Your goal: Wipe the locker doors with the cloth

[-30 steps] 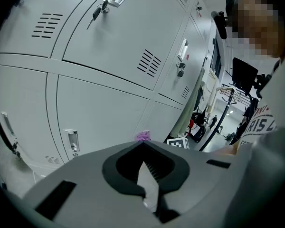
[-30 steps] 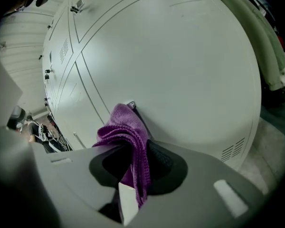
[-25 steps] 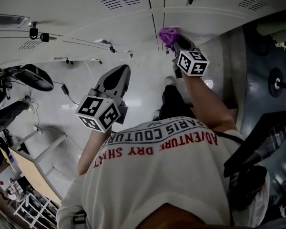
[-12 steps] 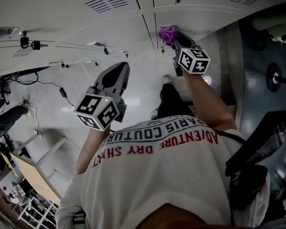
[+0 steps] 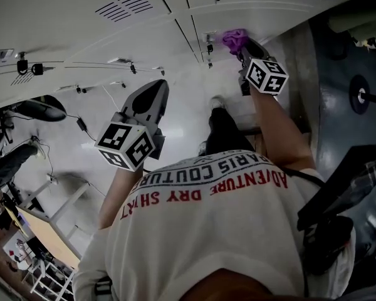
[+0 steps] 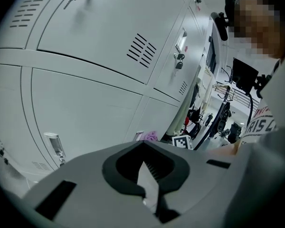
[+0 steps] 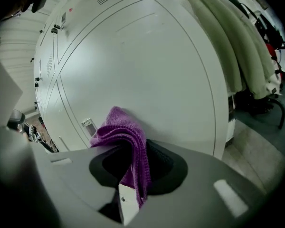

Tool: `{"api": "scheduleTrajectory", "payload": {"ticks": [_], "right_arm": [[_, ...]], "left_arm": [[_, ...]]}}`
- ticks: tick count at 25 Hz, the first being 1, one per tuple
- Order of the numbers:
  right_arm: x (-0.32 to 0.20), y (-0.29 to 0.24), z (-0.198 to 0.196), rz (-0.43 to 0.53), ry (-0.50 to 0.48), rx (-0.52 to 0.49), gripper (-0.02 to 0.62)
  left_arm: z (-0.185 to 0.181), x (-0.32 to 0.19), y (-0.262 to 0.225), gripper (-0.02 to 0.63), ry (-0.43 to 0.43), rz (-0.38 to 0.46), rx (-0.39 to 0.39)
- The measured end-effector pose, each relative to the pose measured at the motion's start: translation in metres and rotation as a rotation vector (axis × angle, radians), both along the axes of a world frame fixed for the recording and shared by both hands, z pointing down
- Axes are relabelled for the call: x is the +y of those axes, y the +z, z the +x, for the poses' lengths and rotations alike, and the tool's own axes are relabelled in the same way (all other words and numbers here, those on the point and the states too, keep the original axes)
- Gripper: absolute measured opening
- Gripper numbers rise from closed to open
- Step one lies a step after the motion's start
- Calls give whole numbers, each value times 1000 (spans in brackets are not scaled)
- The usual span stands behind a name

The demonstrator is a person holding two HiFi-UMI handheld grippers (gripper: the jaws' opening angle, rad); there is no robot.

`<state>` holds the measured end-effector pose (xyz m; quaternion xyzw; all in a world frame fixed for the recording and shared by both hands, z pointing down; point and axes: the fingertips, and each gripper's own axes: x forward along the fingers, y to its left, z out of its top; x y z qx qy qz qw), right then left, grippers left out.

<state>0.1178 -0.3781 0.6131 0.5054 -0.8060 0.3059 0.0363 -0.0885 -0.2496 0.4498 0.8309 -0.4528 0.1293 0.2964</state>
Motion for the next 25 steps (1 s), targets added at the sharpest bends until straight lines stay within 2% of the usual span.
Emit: {"api": "scheduleTrajectory", "payload": {"ticks": [18,25], "right_arm": [[-16,9,132,-18,240,67,77],[-17,11,143,-14,260,66,77]], "left_arm": [[23,-4,4,0,44,-7,-4],[22,-2,7,0,39,-13,-14]]}}
